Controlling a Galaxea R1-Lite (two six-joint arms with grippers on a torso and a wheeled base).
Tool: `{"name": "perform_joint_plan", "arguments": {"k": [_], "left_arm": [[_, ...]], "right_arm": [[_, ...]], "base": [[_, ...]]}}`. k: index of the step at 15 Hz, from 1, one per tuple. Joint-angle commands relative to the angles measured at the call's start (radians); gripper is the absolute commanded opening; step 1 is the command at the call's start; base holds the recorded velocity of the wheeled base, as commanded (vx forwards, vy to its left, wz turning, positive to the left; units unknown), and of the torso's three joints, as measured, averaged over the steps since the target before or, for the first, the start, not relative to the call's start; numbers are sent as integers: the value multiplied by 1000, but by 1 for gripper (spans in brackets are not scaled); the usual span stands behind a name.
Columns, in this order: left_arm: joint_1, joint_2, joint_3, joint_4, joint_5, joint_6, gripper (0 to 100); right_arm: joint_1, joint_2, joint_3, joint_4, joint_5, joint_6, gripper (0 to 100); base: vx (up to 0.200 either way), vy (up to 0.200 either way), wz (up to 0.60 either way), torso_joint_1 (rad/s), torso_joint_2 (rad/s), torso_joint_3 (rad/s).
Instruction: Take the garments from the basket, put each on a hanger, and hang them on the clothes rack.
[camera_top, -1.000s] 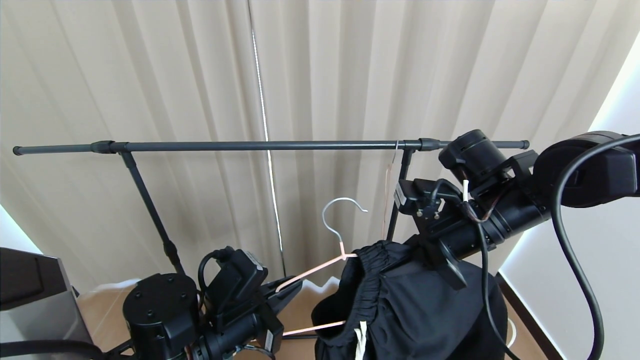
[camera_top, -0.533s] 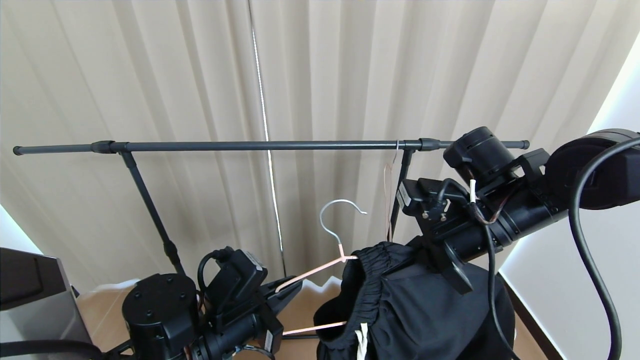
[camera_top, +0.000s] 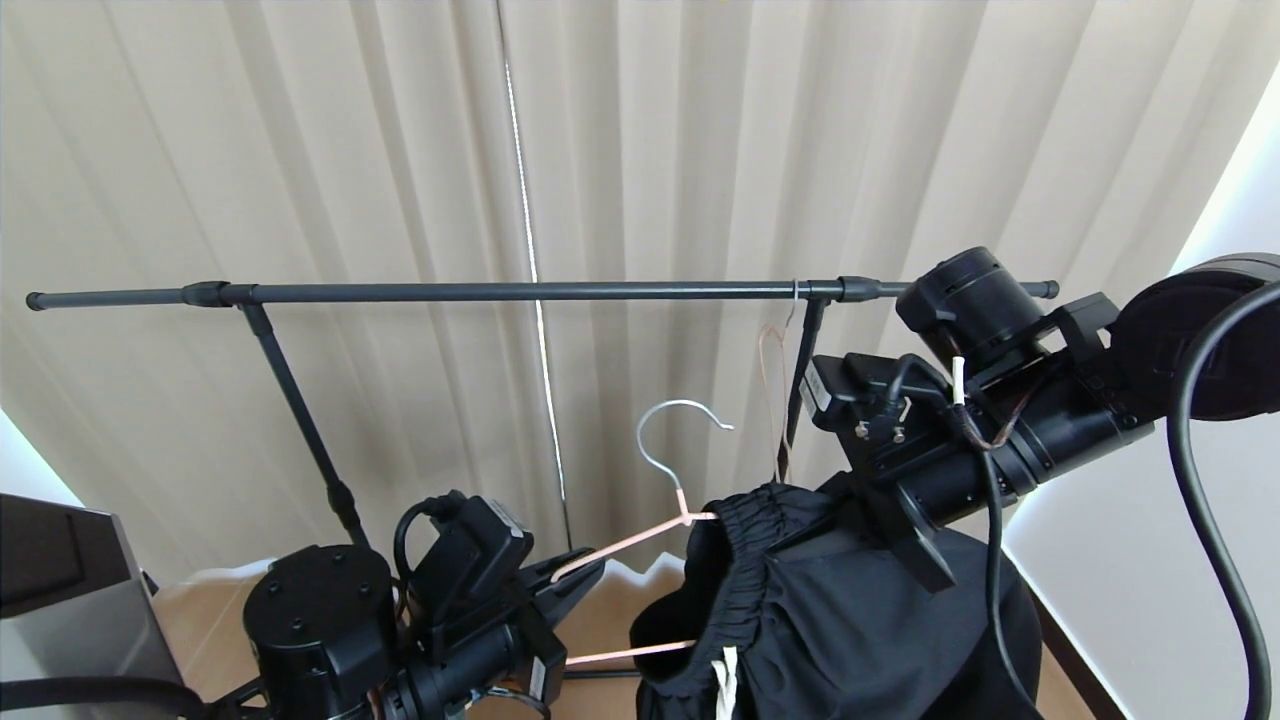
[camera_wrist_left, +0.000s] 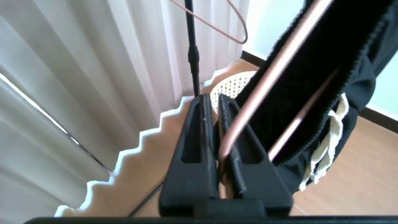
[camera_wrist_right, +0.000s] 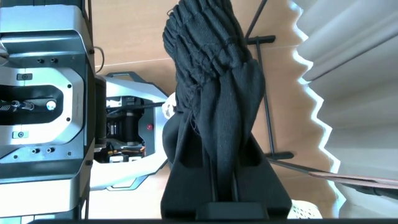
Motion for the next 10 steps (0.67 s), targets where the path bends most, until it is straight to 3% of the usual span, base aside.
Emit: {"name": "perform_joint_plan", "arguments": {"k": [1, 6, 8, 10], "left_arm": [[-1, 1, -9, 0, 2, -10, 100], [43, -36, -31, 0, -21, -65, 100], [129, -84, -28, 0, -179, -162, 100], [226, -127, -46, 0, -281, -255, 100]], "right_arm": [[14, -22, 9, -1, 1, 0, 0], [14, -45, 12, 1, -44, 3, 0], [12, -62, 11, -1, -70, 10, 0], [14, -75, 8, -6, -125, 56, 0]], "base": [[0, 0, 0, 0, 0, 0], [0, 0, 0, 0, 0, 0], [0, 0, 0, 0, 0, 0], [0, 0, 0, 0, 0, 0]]}}
